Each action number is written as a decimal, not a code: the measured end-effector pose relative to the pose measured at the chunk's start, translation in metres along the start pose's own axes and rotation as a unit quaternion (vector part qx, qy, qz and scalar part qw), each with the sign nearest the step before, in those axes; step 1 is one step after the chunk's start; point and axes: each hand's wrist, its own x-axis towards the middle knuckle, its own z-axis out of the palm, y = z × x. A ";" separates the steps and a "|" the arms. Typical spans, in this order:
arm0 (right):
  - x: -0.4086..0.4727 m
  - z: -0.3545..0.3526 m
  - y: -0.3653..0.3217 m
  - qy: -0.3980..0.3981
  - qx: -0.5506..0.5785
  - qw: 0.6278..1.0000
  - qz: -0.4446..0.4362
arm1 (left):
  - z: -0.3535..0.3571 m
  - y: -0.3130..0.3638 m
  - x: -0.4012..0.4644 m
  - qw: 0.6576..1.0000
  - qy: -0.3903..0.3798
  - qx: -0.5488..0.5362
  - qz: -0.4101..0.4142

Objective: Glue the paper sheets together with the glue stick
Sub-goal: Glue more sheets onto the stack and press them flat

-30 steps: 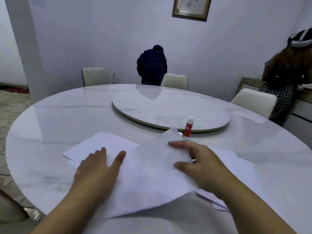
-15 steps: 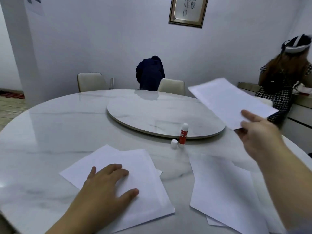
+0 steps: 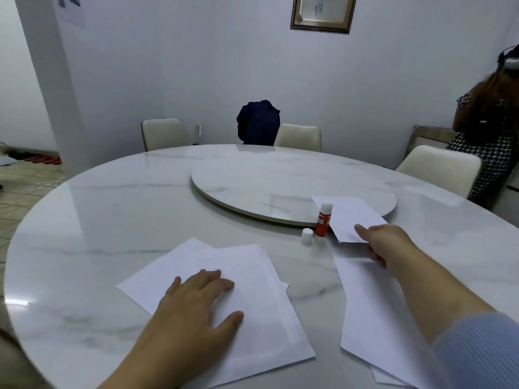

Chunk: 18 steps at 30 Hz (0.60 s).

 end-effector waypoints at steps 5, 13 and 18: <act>-0.016 0.011 -0.020 -0.051 -0.009 0.997 -0.060 | 0.000 0.003 -0.002 0.999 -0.033 0.008 0.006; -0.006 0.048 -0.019 -0.016 0.041 0.997 -0.062 | -0.003 0.006 -0.002 0.998 -0.063 0.015 0.004; -0.025 0.033 -0.035 0.073 0.062 0.984 -0.150 | -0.005 0.006 -0.002 0.996 -0.086 0.022 0.010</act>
